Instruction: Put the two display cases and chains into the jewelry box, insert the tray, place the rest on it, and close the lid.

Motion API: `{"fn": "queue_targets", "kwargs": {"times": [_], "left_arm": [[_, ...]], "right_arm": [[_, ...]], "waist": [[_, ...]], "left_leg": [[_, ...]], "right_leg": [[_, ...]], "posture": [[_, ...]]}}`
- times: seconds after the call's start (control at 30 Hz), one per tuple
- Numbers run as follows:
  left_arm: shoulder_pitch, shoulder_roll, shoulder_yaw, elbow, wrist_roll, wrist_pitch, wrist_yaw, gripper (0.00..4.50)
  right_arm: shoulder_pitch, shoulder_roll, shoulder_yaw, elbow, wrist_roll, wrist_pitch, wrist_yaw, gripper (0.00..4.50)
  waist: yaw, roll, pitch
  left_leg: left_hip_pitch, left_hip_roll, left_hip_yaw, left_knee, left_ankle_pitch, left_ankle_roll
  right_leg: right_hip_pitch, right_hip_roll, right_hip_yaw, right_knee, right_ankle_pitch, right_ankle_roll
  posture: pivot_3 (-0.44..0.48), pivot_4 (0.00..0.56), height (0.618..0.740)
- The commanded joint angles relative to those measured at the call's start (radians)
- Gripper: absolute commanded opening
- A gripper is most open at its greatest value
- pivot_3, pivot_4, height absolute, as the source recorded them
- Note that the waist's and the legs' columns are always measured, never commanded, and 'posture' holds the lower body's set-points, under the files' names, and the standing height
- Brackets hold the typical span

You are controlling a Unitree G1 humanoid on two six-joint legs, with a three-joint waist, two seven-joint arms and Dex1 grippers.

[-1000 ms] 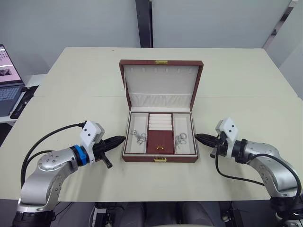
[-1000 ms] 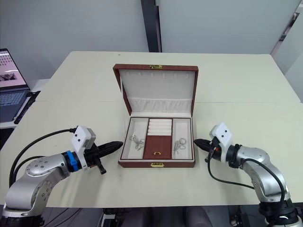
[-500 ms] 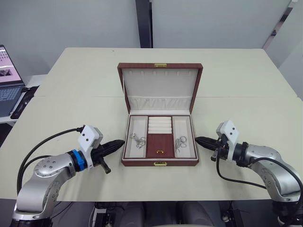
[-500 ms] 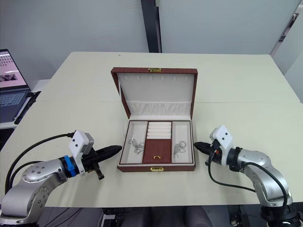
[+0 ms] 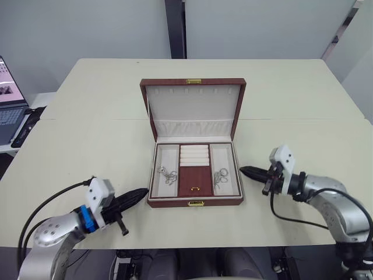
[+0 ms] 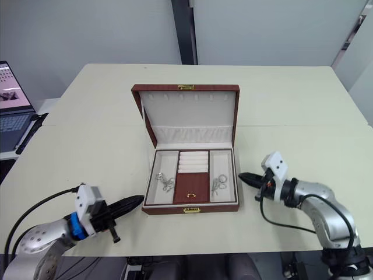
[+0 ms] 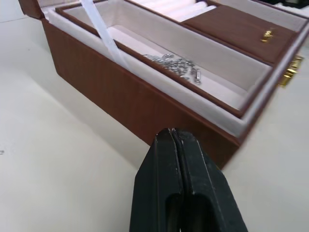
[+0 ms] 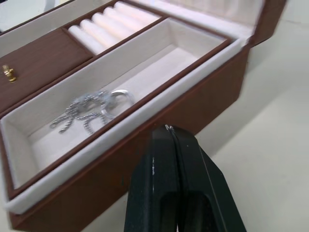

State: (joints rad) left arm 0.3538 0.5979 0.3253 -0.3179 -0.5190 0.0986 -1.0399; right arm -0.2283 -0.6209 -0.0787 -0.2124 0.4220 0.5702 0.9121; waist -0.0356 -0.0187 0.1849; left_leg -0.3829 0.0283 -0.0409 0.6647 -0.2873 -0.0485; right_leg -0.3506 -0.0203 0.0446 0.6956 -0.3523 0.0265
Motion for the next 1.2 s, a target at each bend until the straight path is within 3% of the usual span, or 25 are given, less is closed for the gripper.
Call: {"fn": "queue_targets", "kwargs": {"times": [0.03, 0.27, 0.47, 0.67, 0.87, 1.2], "left_arm": [[0.065, -0.020, 0.080, -0.104, -0.076, -0.058, -0.016, 0.00], [0.289, -0.077, 0.151, -0.364, -0.188, -0.063, 0.014, 0.00], [0.430, -0.141, 0.172, -0.408, -0.178, -0.148, -0.028, 0.00], [0.512, -0.189, 0.153, -0.521, -0.193, -0.164, 0.033, 0.00], [0.565, -0.204, 0.167, -0.568, -0.199, -0.185, 0.052, 0.00], [0.584, -0.196, 0.170, -0.620, -0.221, -0.170, 0.116, 0.00]], "right_arm": [[-0.090, -0.019, -0.036, 0.100, 0.016, -0.076, 0.048, 0.02], [-0.409, -0.006, 0.005, 0.490, -0.048, -0.235, 0.143, 0.02], [-0.646, 0.051, 0.035, 0.836, -0.122, -0.407, 0.190, 0.02], [-0.850, 0.113, 0.037, 1.145, -0.185, -0.566, 0.204, 0.02], [-0.968, 0.155, 0.026, 1.310, -0.223, -0.658, 0.209, 0.02], [-1.013, 0.189, 0.011, 1.355, -0.232, -0.688, 0.277, 0.02]], "waist": [[0.003, 0.000, 0.000], [0.000, 0.000, 0.000], [-0.008, 0.000, 0.001], [-0.013, 0.000, 0.001], [-0.020, 0.001, 0.002], [-0.021, 0.002, 0.002]], "left_leg": [[0.001, 0.000, 0.000, 0.000, 0.000, 0.000], [0.000, 0.001, 0.001, 0.000, 0.000, 0.000], [0.000, 0.001, 0.001, 0.000, 0.000, 0.000], [0.000, 0.000, 0.001, 0.000, 0.000, 0.000], [0.000, 0.001, 0.002, -0.001, 0.000, 0.000], [0.000, 0.001, 0.002, -0.001, 0.000, 0.000]], "right_leg": [[0.000, 0.000, 0.000, 0.000, 0.000, 0.000], [0.000, 0.001, 0.001, -0.001, 0.000, 0.000], [0.000, 0.001, 0.001, -0.002, 0.000, 0.000], [0.000, 0.001, 0.001, -0.002, 0.000, 0.000], [-0.001, 0.001, 0.002, -0.003, 0.000, 0.000], [-0.001, 0.001, 0.002, -0.002, 0.000, -0.001]], "posture": [[0.000, 0.150, 0.740], [0.000, 0.150, 0.740], [0.000, 0.150, 0.740], [0.000, 0.150, 0.740], [0.000, 0.150, 0.740], [0.000, 0.150, 0.740]]}}
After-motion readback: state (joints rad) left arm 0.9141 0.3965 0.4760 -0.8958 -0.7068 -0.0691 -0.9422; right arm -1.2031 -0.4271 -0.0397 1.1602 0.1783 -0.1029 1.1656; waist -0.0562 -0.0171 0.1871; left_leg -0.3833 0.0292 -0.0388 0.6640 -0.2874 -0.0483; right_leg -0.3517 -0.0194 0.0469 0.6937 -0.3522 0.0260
